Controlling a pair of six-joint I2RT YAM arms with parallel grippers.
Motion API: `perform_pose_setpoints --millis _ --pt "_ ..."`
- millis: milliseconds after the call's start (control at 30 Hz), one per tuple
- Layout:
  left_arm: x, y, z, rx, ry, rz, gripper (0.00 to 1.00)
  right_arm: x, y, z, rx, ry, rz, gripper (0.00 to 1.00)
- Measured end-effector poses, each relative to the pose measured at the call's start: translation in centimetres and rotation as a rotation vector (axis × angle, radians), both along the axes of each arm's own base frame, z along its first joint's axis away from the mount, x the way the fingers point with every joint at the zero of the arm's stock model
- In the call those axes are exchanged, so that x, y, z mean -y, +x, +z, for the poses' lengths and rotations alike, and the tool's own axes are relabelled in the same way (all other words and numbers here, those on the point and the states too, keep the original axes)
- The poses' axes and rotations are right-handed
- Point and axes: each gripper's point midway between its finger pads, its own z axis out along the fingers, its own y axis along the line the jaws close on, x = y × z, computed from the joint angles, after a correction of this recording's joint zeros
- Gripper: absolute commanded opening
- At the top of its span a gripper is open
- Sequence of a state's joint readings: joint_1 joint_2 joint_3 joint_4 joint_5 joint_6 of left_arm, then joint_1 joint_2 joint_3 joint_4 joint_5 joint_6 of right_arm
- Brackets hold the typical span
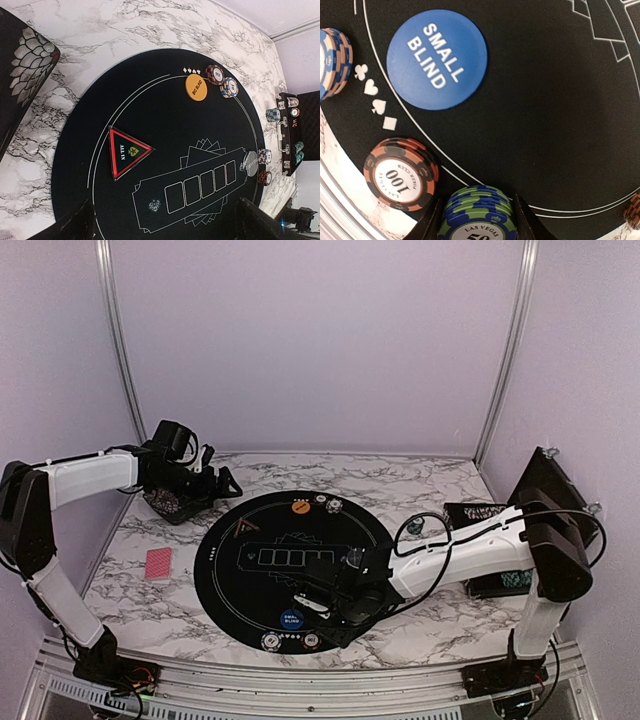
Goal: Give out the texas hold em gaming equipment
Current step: Place the poker chips pile in the small blind area.
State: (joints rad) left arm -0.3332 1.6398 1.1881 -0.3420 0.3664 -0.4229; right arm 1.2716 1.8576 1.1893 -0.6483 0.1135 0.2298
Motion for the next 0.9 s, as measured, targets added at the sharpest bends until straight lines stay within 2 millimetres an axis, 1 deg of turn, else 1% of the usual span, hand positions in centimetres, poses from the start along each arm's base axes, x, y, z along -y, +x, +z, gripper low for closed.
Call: perform_pose_setpoints --millis 333,767,900 --pt "0.0 0.0 0.0 0.0 0.0 0.0 0.99 -1.1 -0.4 0.0 -0.003 0.008 0.017 0.27" --pt "0.0 0.0 0.0 0.0 0.0 0.0 0.99 -3.0 -0.6 0.0 -0.018 0.025 0.049 0.27" --pt "0.0 0.0 0.0 0.0 0.0 0.0 0.99 -3.2 -0.6 0.0 -0.021 0.027 0.053 0.27"
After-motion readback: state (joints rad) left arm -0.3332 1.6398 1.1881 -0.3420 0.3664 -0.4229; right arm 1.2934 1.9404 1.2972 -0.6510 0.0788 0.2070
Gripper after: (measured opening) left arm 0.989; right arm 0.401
